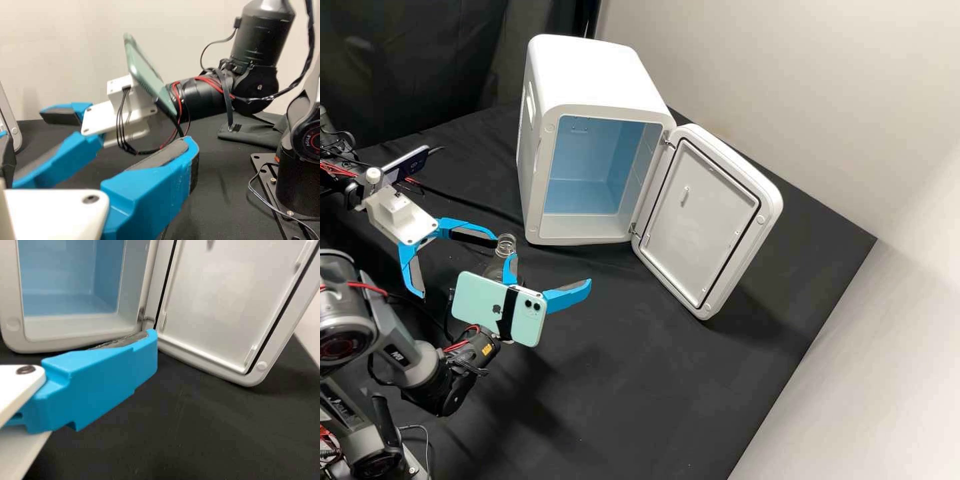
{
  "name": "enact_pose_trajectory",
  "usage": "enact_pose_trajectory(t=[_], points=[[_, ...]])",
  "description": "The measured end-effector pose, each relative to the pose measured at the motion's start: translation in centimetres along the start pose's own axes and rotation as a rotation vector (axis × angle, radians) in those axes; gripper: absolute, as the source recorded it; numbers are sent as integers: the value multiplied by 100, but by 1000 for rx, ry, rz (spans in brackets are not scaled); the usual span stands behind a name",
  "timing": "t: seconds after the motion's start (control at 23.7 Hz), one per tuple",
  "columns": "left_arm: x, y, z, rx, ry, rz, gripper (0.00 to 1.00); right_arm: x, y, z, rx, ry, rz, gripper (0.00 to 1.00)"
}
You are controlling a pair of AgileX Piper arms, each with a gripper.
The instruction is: Place the flask in the incubator
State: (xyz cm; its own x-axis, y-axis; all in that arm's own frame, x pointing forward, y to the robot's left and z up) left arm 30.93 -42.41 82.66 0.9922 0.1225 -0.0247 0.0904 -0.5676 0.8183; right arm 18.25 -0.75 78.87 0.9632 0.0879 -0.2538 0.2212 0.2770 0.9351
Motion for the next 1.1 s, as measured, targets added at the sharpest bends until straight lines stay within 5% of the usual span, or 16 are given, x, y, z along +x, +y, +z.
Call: enact_pose_trajectory(t=[0.34, 0.68, 1.1], points=[[0, 0, 0, 0, 0, 0, 100, 84, -202, 1, -69, 10, -108, 100], [0, 0, 0, 0, 0, 0, 100, 103, -212, -189, -107, 88, -97, 100], [0, 0, 0, 0, 0, 0, 100, 113, -210, -221, -110, 83, -82, 100]])
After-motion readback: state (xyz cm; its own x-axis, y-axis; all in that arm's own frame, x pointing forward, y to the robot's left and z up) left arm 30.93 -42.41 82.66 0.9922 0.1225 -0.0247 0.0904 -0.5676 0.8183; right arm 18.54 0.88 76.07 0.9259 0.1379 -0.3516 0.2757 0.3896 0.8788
